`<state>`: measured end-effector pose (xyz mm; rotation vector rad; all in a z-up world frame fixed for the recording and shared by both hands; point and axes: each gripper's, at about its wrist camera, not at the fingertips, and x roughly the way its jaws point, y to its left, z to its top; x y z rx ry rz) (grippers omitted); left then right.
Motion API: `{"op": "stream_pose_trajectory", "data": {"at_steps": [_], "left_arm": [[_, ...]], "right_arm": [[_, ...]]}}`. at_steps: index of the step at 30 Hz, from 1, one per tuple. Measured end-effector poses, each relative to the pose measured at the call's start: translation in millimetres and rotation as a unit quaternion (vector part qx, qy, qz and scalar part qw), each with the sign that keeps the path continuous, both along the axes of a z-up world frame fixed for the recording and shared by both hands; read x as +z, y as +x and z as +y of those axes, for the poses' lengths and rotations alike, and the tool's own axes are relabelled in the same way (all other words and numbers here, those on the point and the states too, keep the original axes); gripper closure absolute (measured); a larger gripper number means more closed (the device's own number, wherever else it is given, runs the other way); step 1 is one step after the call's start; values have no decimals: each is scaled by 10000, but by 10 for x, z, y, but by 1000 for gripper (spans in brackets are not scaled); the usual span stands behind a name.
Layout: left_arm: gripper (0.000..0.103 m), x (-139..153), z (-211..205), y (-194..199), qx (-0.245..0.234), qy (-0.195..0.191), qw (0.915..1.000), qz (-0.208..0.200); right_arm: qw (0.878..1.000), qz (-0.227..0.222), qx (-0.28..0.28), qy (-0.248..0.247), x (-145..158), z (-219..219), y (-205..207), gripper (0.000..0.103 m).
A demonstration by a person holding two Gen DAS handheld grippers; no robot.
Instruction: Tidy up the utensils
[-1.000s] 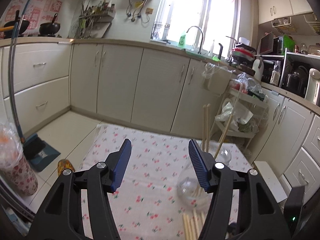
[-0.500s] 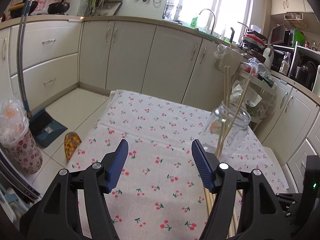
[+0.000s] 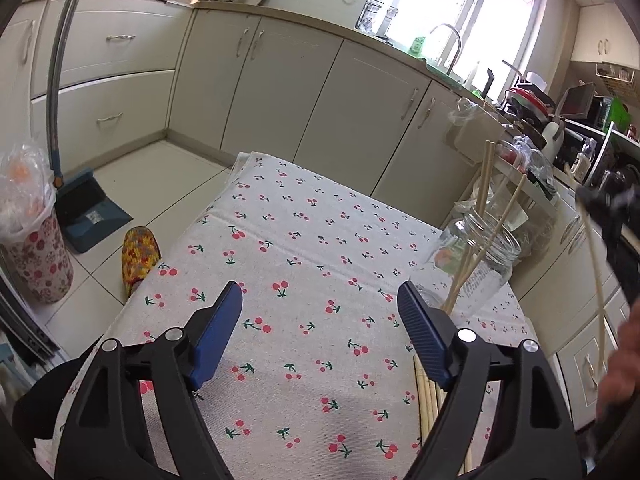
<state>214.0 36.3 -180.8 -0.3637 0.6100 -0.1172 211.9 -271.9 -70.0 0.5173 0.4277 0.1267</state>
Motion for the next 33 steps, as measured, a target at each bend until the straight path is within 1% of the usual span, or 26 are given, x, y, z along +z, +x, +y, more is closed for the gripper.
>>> {"op": "stream_pose_trajectory", "data": {"at_steps": [1,4,7,11,14,17,22,29,33], "left_arm": [[27,-5,7,0,0,-8,10000,-1],[27,-16,18,10,-6,-51,10000,3],[27,-36,42,22,-13,-146,9999,18],[27,-58,56,40,-33,-248,9997,24],[26,-57,47,37,-54,-273,9996,10],[26,-64,47,42,-77,-312,9995,13],[26,-69,65,35,-85,-369,9993,-9],[26,-68,58,42,-84,-374,9993,-4],[26,-66,50,43,-76,-354,9993,-1]], "right_arm": [[9997,-206,-129,82,57,6,78,97],[9963,-611,-504,346,143,-18,280,97],[9906,-912,-922,432,179,-34,447,97],[9858,-1064,-1264,291,121,13,626,97],[9840,-1128,-1377,65,88,62,728,97],[9837,-1173,-1335,-275,56,180,796,97],[9824,-1250,-1194,-713,-2,313,784,97],[9812,-1239,-1065,-1027,-96,373,766,97],[9821,-1160,-994,-1098,-146,397,775,97]]}}
